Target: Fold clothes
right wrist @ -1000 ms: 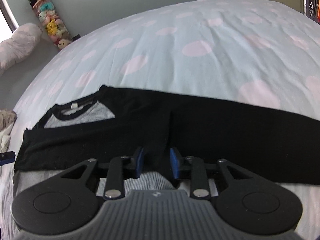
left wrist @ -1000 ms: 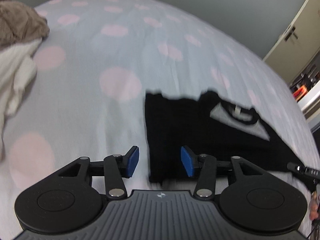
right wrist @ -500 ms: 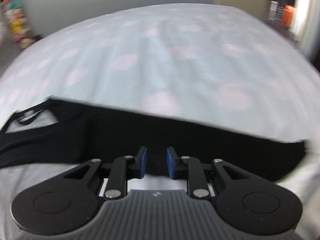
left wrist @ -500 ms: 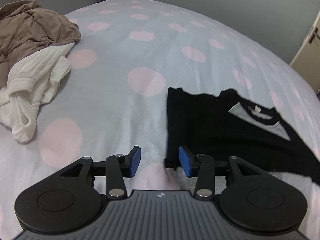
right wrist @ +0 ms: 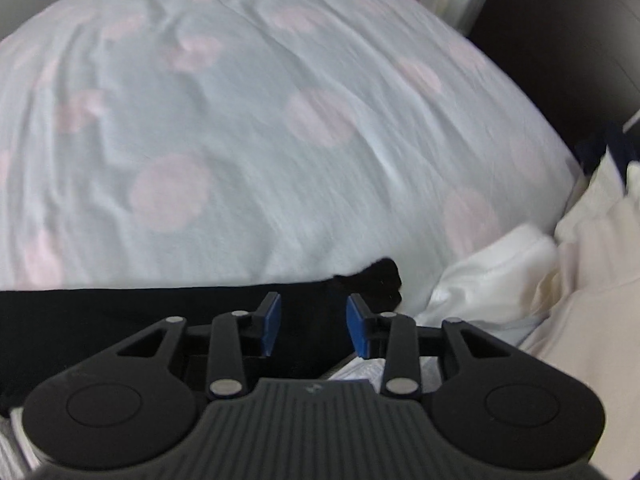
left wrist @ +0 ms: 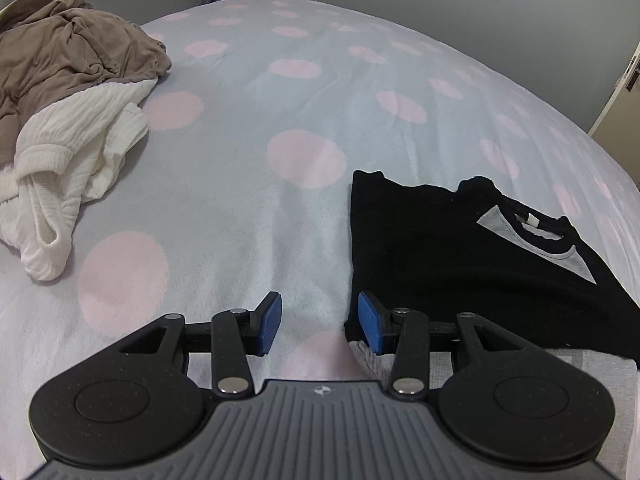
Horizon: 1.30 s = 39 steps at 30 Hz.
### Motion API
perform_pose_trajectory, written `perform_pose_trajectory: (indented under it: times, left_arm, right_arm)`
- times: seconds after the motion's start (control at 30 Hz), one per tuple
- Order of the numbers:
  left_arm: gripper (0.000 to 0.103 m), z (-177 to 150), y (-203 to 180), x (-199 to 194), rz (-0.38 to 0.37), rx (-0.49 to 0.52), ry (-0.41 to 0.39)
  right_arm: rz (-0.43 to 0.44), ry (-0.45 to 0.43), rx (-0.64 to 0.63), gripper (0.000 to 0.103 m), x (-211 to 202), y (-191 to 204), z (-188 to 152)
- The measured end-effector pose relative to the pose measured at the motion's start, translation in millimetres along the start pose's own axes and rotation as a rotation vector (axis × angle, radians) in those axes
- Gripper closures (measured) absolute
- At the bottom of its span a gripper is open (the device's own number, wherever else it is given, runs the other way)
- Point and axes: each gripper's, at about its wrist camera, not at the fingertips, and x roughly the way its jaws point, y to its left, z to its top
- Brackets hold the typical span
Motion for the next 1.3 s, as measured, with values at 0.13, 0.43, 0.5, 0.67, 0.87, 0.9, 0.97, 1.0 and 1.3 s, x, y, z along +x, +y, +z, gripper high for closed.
perform_pose_trajectory:
  times: [0.13, 0.43, 0.5, 0.67, 0.87, 0.9, 0.97, 1.0, 1.3]
  left_arm:
    - [0.063, 3, -3, 2, -0.016, -0.005, 0.005]
    - [0.063, 6, -10, 6, -0.029, -0.003, 0.015]
    - [0.063, 8, -10, 4, -0.046, -0.016, 0.013]
    - [0.063, 12, -9, -7, -0.072, -0.023, -0.02]
    - [0.063, 13, -11, -11, -0.087, 0.002, -0.016]
    - [0.063, 12, -12, -12, -0.093, 0.009, -0.015]
    - [0.063, 11, -13, -15, -0.099, 0.025, -0.017]
    - [0.063, 11, -14, -16, -0.097, 0.035, -0.023]
    - [0.063, 16, -7, -21, -0.106, 0.061, -0.036]
  right_arm:
    - [-0.033, 0.027, 0.032, 0.063, 23, -1, 3]
    - [-0.033, 0.013, 0.074, 0.099, 27, -12, -6]
    - [-0.033, -0.017, 0.076, 0.099, 17, -13, -6]
    - [0.018, -0.158, 0.042, 0.099, -43, -2, -6]
    - [0.116, -0.379, -0.061, 0.099, -144, 39, -11]
    - [0.134, -0.414, -0.08, 0.099, -162, 49, -13]
    - [0.171, -0.479, -0.12, 0.099, -196, 69, -17]
    - [0.19, -0.509, -0.141, 0.099, -213, 80, -19]
    - [0.336, -0.689, -0.351, 0.099, -327, 189, -57]
